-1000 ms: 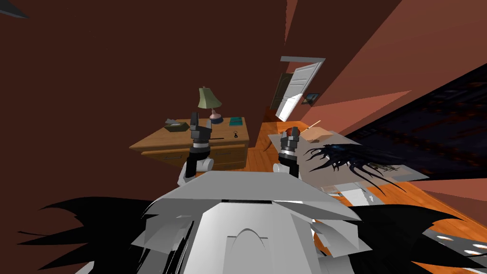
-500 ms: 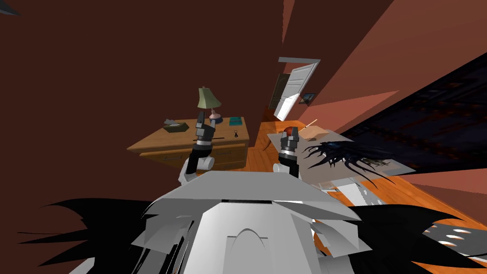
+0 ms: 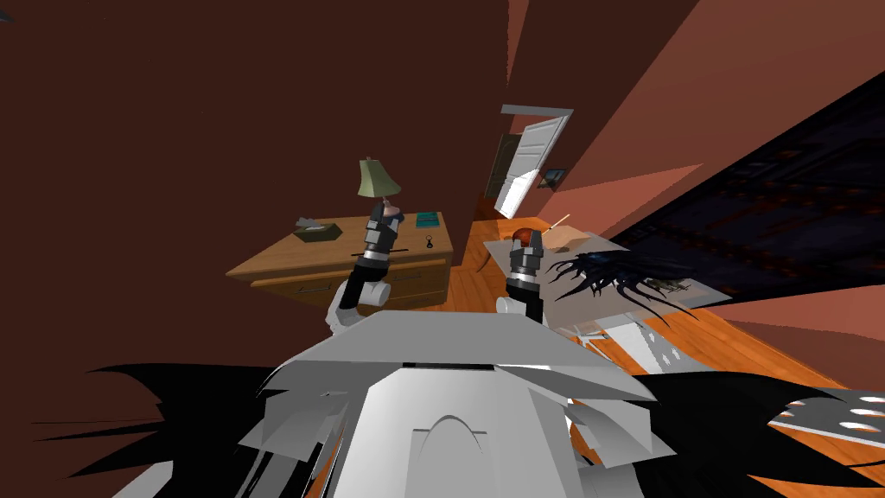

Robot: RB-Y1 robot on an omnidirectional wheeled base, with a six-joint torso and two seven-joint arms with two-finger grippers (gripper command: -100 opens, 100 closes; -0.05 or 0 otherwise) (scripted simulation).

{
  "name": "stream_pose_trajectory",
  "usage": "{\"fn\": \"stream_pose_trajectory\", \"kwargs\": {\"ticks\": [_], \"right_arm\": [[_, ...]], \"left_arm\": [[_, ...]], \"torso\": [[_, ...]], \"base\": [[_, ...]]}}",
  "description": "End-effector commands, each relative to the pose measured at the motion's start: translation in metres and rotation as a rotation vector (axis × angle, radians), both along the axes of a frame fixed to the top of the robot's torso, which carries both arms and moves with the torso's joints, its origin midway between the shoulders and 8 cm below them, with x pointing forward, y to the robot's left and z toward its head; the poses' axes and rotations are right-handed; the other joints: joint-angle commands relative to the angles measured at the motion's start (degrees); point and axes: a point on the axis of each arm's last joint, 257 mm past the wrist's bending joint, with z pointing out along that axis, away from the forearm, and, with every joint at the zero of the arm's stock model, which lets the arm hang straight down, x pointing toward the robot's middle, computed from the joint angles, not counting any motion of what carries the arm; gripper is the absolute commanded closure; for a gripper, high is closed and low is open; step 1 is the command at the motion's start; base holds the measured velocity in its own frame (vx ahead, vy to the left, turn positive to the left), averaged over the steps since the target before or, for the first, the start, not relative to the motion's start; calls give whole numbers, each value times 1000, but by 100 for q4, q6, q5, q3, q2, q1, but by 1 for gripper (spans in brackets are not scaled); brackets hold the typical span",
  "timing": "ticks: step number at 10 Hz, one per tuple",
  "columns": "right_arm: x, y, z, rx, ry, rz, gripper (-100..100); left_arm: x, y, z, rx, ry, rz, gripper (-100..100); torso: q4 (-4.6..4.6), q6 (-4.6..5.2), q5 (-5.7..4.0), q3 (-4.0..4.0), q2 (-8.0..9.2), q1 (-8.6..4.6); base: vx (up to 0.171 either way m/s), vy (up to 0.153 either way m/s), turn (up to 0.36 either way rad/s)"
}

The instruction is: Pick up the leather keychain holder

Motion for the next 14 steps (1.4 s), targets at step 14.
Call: {"fn": "stream_pose_trajectory", "kwargs": {"ticks": [14], "right_arm": [[0,0,0,0,0,0,0]], "left_arm": [[50,-38,-43,110,268,-49,-100]], "torso": [[-1,-3,-1,-2,-4,-7]], "base": [[-21,20,-51]]}}
